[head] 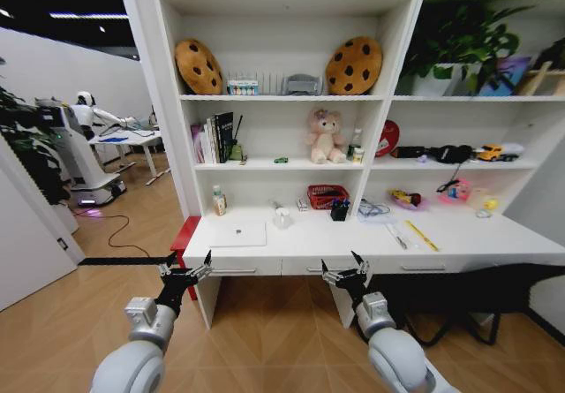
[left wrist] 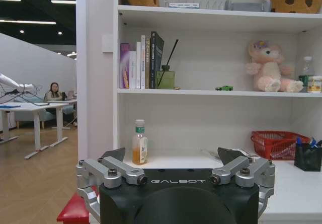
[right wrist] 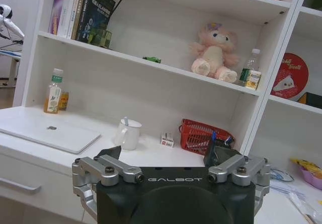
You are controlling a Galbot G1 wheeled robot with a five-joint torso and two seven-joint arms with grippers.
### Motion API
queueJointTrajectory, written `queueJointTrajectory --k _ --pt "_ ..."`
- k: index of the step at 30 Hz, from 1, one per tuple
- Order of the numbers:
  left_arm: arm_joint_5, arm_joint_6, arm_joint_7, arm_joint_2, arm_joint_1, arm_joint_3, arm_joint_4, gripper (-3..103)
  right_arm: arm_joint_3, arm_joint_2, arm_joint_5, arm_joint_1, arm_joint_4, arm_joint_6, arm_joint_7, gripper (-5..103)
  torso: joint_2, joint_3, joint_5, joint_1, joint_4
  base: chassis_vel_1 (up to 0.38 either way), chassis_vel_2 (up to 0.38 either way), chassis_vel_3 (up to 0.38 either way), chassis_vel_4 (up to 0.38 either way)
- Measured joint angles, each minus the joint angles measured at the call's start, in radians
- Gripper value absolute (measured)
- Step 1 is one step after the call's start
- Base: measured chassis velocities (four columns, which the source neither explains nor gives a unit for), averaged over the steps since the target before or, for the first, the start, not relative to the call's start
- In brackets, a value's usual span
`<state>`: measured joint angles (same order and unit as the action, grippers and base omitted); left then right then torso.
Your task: Organize the objects on the table.
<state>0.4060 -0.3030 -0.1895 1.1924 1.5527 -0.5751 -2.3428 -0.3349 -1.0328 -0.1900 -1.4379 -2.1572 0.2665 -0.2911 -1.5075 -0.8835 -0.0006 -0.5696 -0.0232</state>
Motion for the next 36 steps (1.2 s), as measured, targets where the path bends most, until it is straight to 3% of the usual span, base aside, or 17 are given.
queueJointTrajectory --k 8,10,11,13,15,16,18,21,27,36 --pt "0.0 0.0 0.001 0.0 0.0 0.0 0.0 100 -0.004 -0.009 -0.023 -0.01 0.01 -0.045 0.001 100 -0.001 0.001 0.0007 0.001 -0.0003 0.33 -0.327 -0.33 0.314" --pt "0.0 0.0 0.001 0.0 0.0 0.0 0.0 100 -0.007 -0.009 -0.032 -0.01 0.01 -0.045 0.001 100 -0.001 0.001 0.0012 0.001 -0.0012 0.007 -0.075 -0.079 0.063" --pt "0.0 0.0 0.0 0.0 0.0 0.0 0.0 100 -0.008 -0.008 -0.037 -0.007 0.009 -0.04 0.001 100 0.0 0.0 0.0006 0.001 0.0008 0.134 -0.059 -0.079 0.063" --pt "0.0 0.0 -0.001 0.0 0.0 -0.001 0.001 100 -0.01 -0.004 -0.038 -0.003 0.007 -0.035 0.001 100 0.001 -0.001 -0.0012 -0.001 0.0014 0.134 -0.015 -0.052 0.032" --pt "0.0 0.0 -0.001 0.0 0.0 -0.001 0.001 100 -0.011 -0.002 -0.038 -0.002 0.007 -0.034 0.001 100 0.001 -0.001 -0.0007 -0.002 0.0008 0.085 0.029 -0.025 -0.061" --pt "0.0 0.0 -0.001 0.0 0.0 0.0 0.001 100 -0.011 0.0 -0.039 0.0 0.007 -0.033 0.001 100 0.001 -0.001 0.0015 -0.002 0.0006 -0.029 0.085 -0.011 -0.024" --pt "0.0 0.0 -0.001 0.0 0.0 0.0 0.001 100 -0.011 0.001 -0.039 -0.001 0.005 -0.033 0.001 100 0.001 0.0 0.0 -0.002 -0.0003 -0.032 -0.009 0.021 0.014" --pt "0.0 0.0 -0.001 0.0 0.0 0.0 0.001 100 -0.009 -0.001 -0.038 -0.006 0.005 -0.033 0.001 100 0.001 0.0 0.0013 -0.001 -0.0003 -0.036 -0.044 0.034 0.035" --pt "0.0 0.0 0.0 0.0 0.0 0.0 0.0 100 -0.005 -0.01 -0.039 -0.008 0.003 -0.034 0.0 100 0.0 0.0 -0.0002 0.0 0.0001 -0.006 -0.038 0.004 0.035" --pt "0.0 0.0 0.0 0.0 0.0 0.0 0.0 100 -0.007 -0.017 -0.036 -0.007 -0.007 -0.019 -0.037 100 0.0 0.0 0.0006 0.0 0.0 0.0 0.0 0.0 0.0"
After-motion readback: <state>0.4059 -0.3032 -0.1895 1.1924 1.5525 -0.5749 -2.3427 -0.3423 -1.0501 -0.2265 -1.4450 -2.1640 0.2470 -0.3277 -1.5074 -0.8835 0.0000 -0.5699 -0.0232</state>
